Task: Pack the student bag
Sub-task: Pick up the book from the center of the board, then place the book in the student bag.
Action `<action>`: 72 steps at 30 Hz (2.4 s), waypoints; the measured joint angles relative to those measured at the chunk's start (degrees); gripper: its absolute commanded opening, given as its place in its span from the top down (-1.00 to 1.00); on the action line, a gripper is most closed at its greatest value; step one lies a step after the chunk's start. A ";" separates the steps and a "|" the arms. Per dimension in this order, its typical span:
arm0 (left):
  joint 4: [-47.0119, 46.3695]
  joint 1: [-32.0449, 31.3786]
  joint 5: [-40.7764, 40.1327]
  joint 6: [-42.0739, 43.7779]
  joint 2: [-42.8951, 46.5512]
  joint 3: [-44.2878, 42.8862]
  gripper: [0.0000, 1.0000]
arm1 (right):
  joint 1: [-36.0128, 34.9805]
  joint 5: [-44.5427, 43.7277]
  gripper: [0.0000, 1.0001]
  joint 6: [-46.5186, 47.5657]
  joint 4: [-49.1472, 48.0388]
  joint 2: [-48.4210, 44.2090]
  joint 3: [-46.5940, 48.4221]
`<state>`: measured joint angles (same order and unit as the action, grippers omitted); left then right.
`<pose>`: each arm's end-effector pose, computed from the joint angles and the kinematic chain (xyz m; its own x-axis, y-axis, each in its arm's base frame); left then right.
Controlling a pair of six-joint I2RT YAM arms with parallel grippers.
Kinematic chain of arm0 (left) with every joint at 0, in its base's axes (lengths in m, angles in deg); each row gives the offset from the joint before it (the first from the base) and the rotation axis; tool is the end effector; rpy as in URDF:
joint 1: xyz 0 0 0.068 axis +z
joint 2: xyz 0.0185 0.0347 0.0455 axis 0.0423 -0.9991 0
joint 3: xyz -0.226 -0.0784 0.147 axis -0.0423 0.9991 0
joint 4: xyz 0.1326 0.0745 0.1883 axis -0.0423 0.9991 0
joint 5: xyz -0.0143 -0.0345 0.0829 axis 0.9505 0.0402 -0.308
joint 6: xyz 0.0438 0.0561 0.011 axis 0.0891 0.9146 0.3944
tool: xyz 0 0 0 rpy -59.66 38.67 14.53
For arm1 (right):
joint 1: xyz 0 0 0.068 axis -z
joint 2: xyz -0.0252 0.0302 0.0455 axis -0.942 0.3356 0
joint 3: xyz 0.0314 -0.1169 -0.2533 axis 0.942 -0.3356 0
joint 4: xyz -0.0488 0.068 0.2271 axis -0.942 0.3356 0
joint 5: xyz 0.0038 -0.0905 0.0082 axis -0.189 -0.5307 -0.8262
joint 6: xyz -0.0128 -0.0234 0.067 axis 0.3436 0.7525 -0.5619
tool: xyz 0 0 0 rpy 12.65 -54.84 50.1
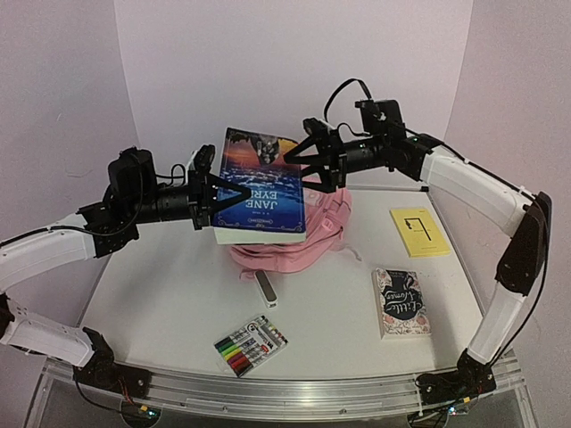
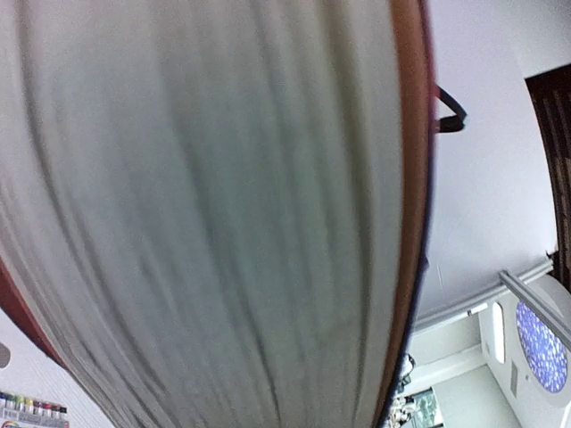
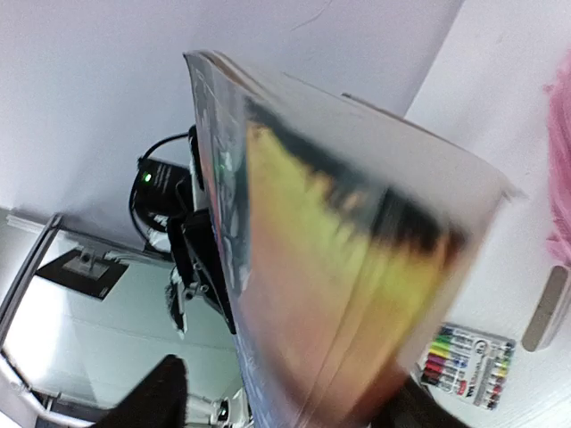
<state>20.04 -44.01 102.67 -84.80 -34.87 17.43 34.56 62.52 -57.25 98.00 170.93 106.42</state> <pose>0.1777 -0.2057 0.3724 -0.8640 -0.1701 -0.4739 0.4641 0.0959 -0.8806 0.2903 0.2770 0.4058 -0.8398 -0.2557 -0.4788 -0.4922 -0.0134 0.8704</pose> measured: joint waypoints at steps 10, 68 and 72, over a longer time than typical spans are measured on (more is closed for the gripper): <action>16.09 0.82 -22.27 -2.94 5.13 8.93 1.00 | 6.05 -30.10 -0.64 31.84 24.53 -1.64 8.99; 26.62 0.97 -45.28 -8.16 11.20 14.95 1.00 | -10.05 -53.49 1.00 59.64 28.93 33.38 35.14; 17.72 0.96 -41.39 -6.99 4.34 14.95 1.00 | -7.87 -50.31 1.00 54.98 28.94 31.41 39.30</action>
<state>37.76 -43.05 61.29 -91.79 -30.53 32.38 26.69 12.21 -2.26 126.94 202.34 145.72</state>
